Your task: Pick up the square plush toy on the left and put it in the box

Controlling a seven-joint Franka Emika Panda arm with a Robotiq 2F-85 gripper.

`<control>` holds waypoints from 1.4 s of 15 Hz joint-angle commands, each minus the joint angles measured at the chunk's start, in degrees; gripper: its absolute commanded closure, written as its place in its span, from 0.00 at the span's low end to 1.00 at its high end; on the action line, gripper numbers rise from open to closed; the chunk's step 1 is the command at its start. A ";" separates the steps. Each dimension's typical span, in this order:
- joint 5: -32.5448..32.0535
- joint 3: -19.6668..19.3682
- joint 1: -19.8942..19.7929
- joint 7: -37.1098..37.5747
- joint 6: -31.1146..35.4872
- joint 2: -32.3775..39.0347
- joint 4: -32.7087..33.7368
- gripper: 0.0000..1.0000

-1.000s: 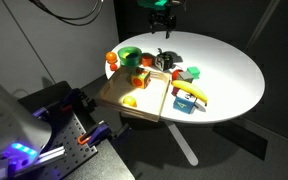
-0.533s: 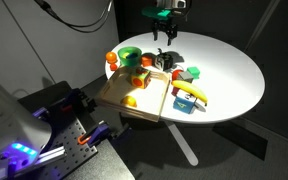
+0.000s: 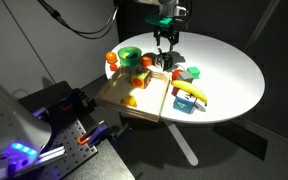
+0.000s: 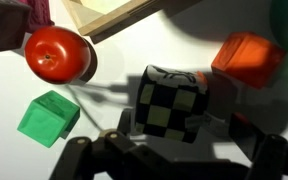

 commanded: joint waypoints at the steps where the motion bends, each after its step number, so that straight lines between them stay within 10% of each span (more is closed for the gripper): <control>1: -1.66 -0.88 1.19 2.59 -1.46 3.13 4.47 0.00; 21: -2.82 -3.70 3.80 7.49 -3.64 11.41 13.35 0.00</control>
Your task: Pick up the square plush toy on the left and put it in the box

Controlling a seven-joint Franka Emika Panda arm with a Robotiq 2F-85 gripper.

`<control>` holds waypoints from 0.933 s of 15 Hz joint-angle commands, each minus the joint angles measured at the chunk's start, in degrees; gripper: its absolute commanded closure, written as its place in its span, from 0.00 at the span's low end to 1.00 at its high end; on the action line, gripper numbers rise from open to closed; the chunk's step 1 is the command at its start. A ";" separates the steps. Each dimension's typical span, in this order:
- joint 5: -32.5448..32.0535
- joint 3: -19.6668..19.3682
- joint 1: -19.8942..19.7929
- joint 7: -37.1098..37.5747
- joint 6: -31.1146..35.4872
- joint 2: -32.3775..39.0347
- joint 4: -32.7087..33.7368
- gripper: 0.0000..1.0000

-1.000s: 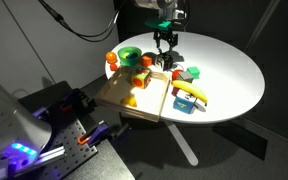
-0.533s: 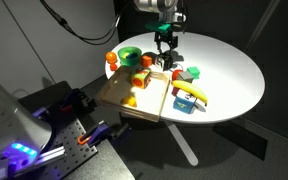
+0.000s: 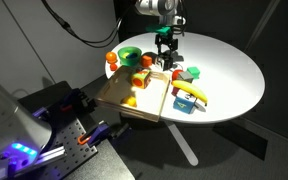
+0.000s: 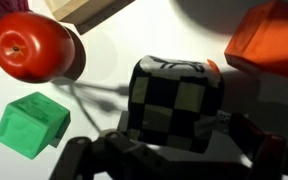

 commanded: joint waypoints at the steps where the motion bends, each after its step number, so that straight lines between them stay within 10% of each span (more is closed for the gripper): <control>1: -1.97 -1.07 0.66 2.30 -2.53 2.04 3.78 0.00; 13: -2.60 -2.11 0.11 3.93 -7.82 5.40 8.08 0.00; 14: -2.60 -2.17 0.08 3.94 -8.30 5.71 8.48 0.20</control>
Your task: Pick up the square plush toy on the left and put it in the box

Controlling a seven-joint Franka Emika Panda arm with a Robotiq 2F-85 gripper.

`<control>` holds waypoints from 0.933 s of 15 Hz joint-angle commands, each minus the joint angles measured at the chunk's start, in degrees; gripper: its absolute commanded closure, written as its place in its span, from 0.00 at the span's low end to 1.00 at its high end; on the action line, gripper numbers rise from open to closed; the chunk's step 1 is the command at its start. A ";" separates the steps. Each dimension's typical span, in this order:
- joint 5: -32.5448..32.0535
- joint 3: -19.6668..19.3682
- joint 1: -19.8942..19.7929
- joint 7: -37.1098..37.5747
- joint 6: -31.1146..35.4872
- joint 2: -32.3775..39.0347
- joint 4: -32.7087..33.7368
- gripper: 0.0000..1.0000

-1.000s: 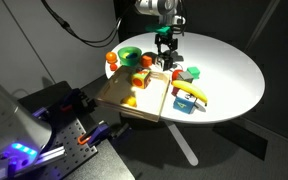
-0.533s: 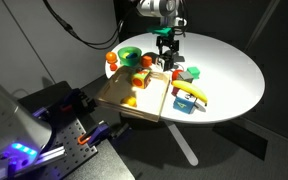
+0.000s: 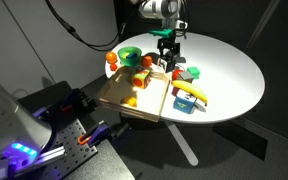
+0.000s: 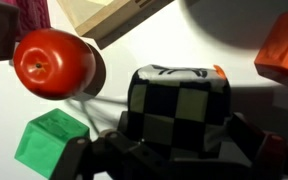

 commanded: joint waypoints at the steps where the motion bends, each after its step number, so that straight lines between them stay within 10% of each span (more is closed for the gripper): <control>1: -1.46 -0.54 0.03 1.73 -2.93 2.32 4.08 0.26; 10: -1.30 -0.36 -0.52 0.64 -6.77 -0.68 4.17 0.89; 14: -2.12 -0.59 -0.03 0.57 -7.99 -3.26 2.69 0.94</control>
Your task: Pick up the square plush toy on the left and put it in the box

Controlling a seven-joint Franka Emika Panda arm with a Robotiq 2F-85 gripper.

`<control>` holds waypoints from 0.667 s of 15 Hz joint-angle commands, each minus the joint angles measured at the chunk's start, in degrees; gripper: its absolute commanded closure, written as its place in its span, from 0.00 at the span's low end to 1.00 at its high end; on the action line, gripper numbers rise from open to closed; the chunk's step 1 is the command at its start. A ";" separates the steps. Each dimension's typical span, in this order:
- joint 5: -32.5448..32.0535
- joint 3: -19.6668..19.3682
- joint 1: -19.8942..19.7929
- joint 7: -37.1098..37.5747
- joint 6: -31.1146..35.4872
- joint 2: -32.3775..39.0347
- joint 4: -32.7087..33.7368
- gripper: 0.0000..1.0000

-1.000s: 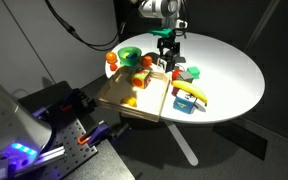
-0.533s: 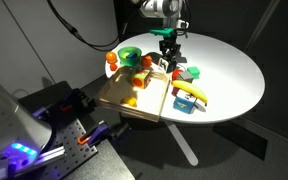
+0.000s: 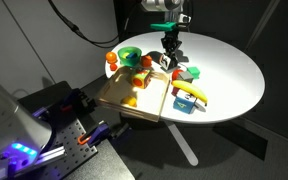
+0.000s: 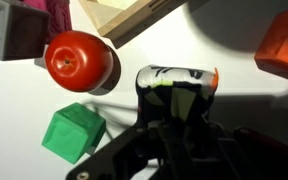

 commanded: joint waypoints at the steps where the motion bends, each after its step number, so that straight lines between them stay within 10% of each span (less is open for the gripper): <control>1: -2.24 0.01 0.29 0.42 -2.60 -3.42 -1.36 0.97; 10: -3.68 0.77 -0.22 -1.36 -6.34 -10.71 -6.23 0.94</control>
